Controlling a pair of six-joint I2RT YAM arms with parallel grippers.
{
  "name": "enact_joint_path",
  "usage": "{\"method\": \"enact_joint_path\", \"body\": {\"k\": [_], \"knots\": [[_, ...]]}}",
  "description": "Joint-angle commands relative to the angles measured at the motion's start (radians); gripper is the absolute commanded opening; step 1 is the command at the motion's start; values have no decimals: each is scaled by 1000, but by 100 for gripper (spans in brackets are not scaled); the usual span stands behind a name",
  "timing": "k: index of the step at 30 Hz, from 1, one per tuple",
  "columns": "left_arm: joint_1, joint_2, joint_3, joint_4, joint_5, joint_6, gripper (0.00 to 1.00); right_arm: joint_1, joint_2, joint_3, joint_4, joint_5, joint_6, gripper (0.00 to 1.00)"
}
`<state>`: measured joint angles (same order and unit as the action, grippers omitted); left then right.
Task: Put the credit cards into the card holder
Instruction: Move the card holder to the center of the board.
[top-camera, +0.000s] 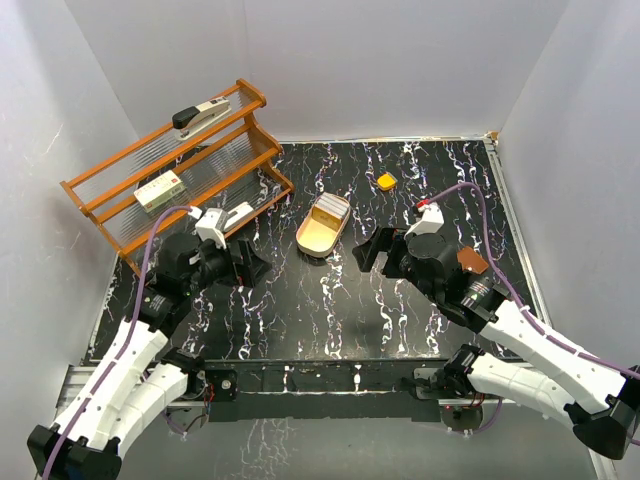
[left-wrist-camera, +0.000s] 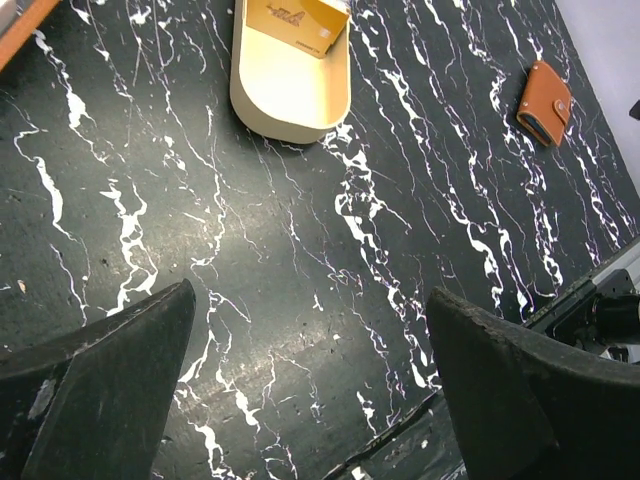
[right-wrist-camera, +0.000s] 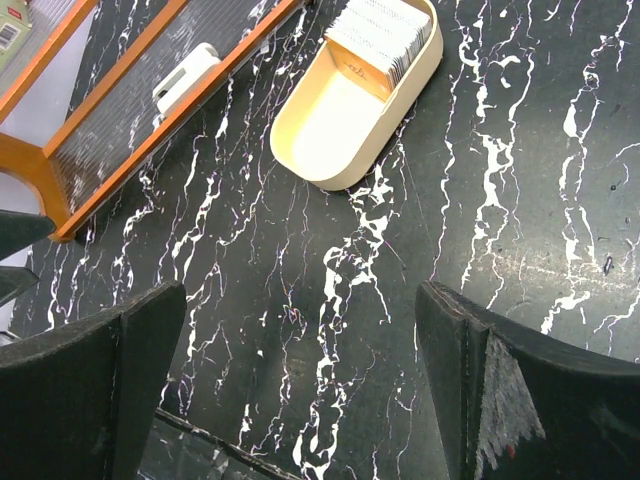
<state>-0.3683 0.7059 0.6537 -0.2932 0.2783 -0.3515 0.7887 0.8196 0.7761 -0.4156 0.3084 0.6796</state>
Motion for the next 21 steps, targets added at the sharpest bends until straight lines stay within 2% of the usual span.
{"method": "enact_joint_path", "body": {"k": [1, 6, 13, 17, 19, 21], "knots": [[6, -53, -3, 10, -34, -15, 99, -5, -5, 45, 32, 28, 12, 98], [6, -17, 33, -35, -19, -12, 99, -5, 53, 118, -23, 73, -29, 98], [6, 68, 58, -62, 24, -37, 99, -15, 241, 208, -101, 189, -98, 98], [6, 81, 54, -44, 91, -36, 99, -104, 410, 273, -238, 272, -96, 97], [6, 75, 49, -46, 102, -32, 99, -181, 462, 288, -282, 244, -104, 95], [6, 61, 48, -52, 99, -25, 99, -246, 475, 271, -253, 212, -142, 94]]}}
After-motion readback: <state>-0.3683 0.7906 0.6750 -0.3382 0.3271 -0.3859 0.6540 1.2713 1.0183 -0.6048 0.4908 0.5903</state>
